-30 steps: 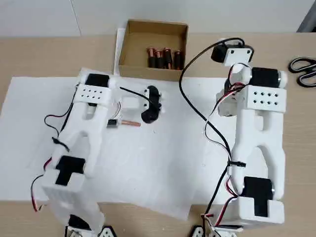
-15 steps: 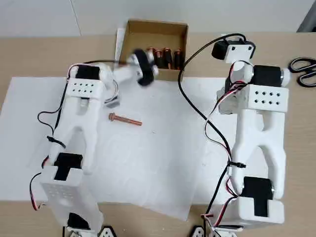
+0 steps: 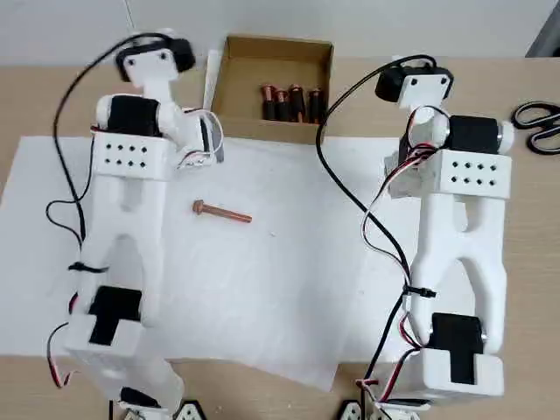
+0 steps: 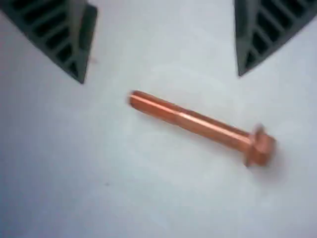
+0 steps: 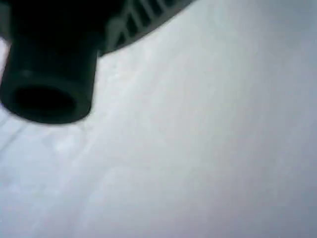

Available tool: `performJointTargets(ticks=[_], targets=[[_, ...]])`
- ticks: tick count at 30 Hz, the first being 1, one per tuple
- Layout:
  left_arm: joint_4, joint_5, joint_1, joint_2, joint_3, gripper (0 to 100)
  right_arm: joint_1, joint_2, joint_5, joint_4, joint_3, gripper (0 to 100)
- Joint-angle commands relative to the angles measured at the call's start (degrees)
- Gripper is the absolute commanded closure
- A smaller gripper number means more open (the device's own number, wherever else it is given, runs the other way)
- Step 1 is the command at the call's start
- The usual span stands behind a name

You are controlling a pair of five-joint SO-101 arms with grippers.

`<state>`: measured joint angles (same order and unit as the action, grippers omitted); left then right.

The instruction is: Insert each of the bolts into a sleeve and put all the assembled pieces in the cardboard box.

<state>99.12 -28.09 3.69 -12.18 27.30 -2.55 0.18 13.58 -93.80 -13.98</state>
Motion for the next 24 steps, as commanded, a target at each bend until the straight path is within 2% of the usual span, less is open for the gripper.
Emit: performJointTargets(ticks=[1,4,8,15,24], targets=[[0.97,-19.96,1.85,2.37,-4.26,81,0.31,-3.47,0.62,0.31,-2.99,99.5],[-2.2,-36.4,2.11,-0.79,-7.43,81,0.31,-3.47,0.53,0.22,-2.81,99.5],[-5.45,-47.21,2.64,-7.38,-8.04,81,0.31,-3.47,0.18,0.04,-2.81,99.5],[-7.3,-48.97,2.37,-16.97,-7.96,81,0.04,-3.47,0.18,-2.24,-2.81,99.5],[-11.25,-49.05,-1.23,-23.38,-7.96,81,0.22,-3.47,0.18,-2.24,-2.81,99.5]])
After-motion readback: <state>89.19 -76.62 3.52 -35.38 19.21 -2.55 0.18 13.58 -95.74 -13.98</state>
